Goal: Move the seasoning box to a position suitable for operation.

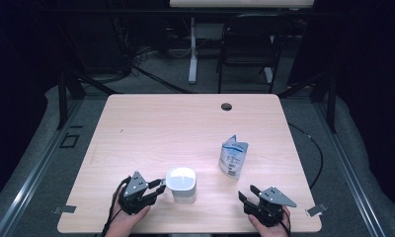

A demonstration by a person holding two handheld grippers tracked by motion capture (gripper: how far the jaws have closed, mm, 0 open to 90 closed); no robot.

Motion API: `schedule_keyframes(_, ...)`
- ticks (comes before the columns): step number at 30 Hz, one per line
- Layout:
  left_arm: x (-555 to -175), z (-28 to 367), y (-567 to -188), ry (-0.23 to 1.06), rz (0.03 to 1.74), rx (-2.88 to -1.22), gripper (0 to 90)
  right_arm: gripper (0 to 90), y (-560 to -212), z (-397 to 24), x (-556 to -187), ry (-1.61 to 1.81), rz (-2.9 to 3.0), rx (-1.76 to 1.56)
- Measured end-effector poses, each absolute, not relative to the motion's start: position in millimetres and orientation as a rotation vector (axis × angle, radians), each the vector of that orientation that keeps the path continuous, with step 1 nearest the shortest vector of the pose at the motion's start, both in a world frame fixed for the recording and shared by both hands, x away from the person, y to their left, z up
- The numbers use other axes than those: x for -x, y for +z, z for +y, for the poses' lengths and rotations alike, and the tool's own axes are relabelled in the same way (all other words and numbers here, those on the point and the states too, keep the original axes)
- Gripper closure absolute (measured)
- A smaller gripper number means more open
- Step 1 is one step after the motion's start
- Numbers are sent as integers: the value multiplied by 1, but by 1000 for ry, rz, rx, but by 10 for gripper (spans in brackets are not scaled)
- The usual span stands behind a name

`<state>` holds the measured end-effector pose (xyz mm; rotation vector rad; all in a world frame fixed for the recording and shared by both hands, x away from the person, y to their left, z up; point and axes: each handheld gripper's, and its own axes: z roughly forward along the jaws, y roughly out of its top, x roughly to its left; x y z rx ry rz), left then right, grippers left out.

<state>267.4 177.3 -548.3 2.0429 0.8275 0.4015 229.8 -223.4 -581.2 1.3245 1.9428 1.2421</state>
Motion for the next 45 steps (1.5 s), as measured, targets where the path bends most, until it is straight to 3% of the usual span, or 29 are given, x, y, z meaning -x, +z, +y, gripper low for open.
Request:
schedule_keyframes(15, -262, 181, -539, 390, 824, -2032, 682, 469, -578, -218, -230, 1254, 1978, -1262)
schedule_keyframes(45, -272, 186, -497, 395, 839, -1967, 613, 607, -543, -195, -237, 1323, 2082, -1120)
